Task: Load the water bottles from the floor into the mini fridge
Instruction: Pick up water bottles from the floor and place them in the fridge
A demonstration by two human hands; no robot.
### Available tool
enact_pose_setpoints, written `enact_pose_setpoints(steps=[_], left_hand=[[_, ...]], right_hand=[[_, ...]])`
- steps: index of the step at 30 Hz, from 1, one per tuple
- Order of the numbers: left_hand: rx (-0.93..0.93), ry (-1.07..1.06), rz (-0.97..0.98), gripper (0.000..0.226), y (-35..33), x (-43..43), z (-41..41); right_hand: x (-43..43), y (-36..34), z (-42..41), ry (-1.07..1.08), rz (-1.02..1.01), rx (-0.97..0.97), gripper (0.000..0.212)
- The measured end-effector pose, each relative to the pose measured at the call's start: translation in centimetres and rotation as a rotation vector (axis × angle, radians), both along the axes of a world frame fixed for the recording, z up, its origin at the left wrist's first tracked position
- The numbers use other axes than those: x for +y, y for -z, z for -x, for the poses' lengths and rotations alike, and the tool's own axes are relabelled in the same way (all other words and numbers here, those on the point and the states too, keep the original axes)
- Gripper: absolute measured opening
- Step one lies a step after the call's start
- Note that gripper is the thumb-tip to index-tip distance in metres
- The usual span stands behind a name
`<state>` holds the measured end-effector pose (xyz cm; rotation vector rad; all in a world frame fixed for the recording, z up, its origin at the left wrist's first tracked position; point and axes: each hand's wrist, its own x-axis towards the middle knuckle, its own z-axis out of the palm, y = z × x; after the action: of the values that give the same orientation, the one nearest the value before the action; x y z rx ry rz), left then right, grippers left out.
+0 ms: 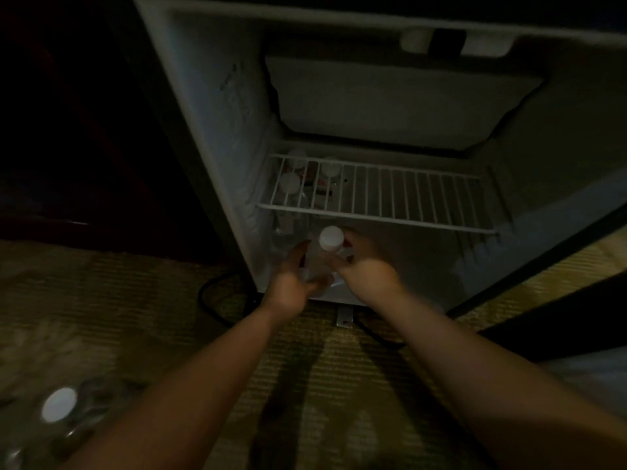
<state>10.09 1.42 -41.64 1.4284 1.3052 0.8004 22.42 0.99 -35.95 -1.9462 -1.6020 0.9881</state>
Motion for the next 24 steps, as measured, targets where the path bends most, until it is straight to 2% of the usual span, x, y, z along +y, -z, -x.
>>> enact_pose_setpoints(steps=[4,7,10,16,20,24], left_hand=[[-0.066,-0.127,0.046,0.045,0.5,-0.2,-0.6],[-0.034,-0.241,0.071,0.038,1.0,-0.2,-1.1],[-0.154,-0.376,0.195,0.042,1.0,-0.2,-1.4],[-0.379,-0.416,0.495,0.038,1.1,1.0,-2.0],[-0.446,-0.381,0.553,0.041,1.0,1.7,-1.9],[-0.433,-0.328,0.578,0.043,1.2,2.5,-1.8]], right_hand=[[1.3,0.2,0.8,0.051,-0.009,-0.040,0.041],[1.7,0.3,1.6,0.116,-0.061,-0.030,0.034],[1.8,0.7,2.2,0.144,-0.105,-0.025,0.032],[2.7,1.4,2.0,0.161,-0.129,-0.020,0.038],[3.3,2.1,2.1,0.170,-0.119,0.009,0.039],[4.2,2.4,2.4,0.203,-0.157,0.161,0.056]])
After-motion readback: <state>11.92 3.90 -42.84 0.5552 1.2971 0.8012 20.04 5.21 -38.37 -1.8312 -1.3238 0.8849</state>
